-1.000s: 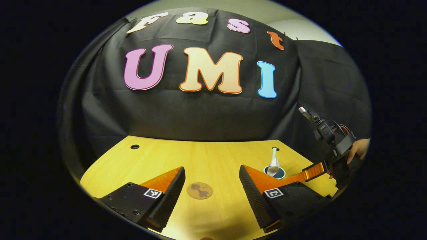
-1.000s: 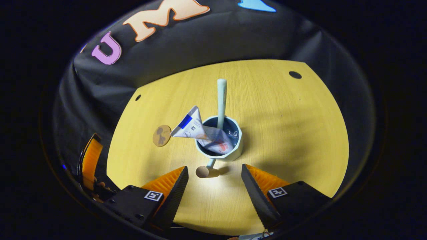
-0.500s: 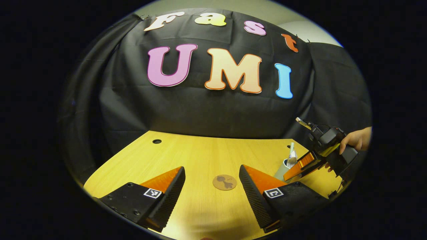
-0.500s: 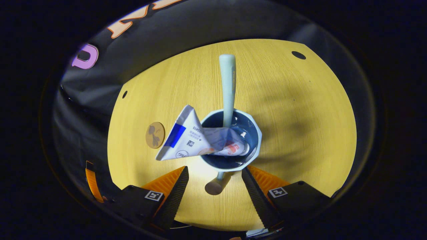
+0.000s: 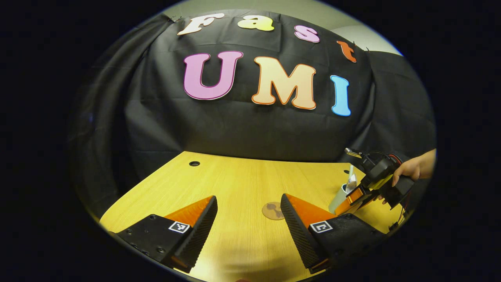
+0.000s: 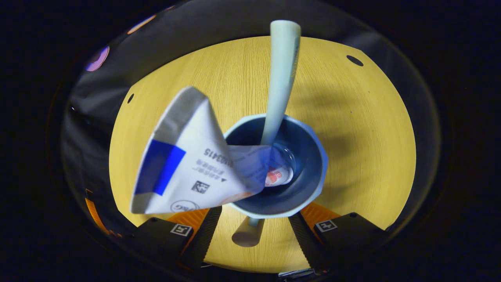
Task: Put the toothbrush and toothpaste on the desktop into the cup, then pick up the cup and place it on the coaster on the desktop.
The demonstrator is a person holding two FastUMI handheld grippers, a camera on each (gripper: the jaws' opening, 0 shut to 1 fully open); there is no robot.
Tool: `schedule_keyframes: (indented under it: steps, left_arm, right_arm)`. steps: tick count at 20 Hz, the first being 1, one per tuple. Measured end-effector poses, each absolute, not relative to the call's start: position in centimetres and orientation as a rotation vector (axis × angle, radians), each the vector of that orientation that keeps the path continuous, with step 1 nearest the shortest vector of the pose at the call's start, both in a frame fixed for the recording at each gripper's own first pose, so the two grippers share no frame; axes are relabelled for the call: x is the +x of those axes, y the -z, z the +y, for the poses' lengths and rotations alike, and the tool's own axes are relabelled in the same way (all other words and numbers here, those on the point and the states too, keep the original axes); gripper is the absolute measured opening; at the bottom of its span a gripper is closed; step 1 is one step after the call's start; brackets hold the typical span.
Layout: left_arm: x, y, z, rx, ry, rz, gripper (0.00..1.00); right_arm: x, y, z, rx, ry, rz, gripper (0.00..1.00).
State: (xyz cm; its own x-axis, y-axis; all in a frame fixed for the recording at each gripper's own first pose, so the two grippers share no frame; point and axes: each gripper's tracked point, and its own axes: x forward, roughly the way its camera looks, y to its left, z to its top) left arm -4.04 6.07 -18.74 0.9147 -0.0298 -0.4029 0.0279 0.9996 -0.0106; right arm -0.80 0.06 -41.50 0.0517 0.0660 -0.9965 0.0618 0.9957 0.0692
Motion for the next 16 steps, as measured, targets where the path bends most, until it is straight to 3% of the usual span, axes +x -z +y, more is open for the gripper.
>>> schedule_keyframes:
  steps: [1,2,4,7,8,11,13,16]
  left_arm:
    - [-4.13,18.82,6.26,-0.006,0.028,0.418,0.95]
    - [-4.26,18.90,6.40,-0.008,0.025,0.421,0.95]
    - [-4.28,19.14,6.72,-0.011,0.018,0.424,0.95]
    - [-4.29,19.35,6.83,-0.010,0.017,0.428,0.95]
    - [-4.25,19.36,6.75,-0.010,0.019,0.430,0.95]
    - [-4.13,19.43,6.77,-0.006,0.021,0.430,0.95]
    - [-3.97,19.43,6.79,-0.003,0.023,0.428,0.95]
    - [-3.86,19.52,7.07,-0.002,0.022,0.429,0.95]
  right_arm:
    - [-0.92,41.68,-0.07,0.095,-0.004,1.525,0.96]
    - [-1.02,41.82,-0.14,0.096,-0.004,1.532,0.76]
    - [-1.09,42.01,-0.14,0.100,-0.002,1.542,0.70]
    - [-1.13,42.22,0.11,0.084,-0.019,1.554,0.43]
    - [-1.20,42.19,-0.03,0.063,-0.025,1.553,0.39]
    - [-0.98,42.20,-0.48,-0.016,-0.056,1.528,0.36]
    - [-1.22,42.11,-0.13,-0.032,-0.078,1.524,0.28]
    - [-1.38,41.71,0.13,-0.060,-0.112,1.505,0.33]
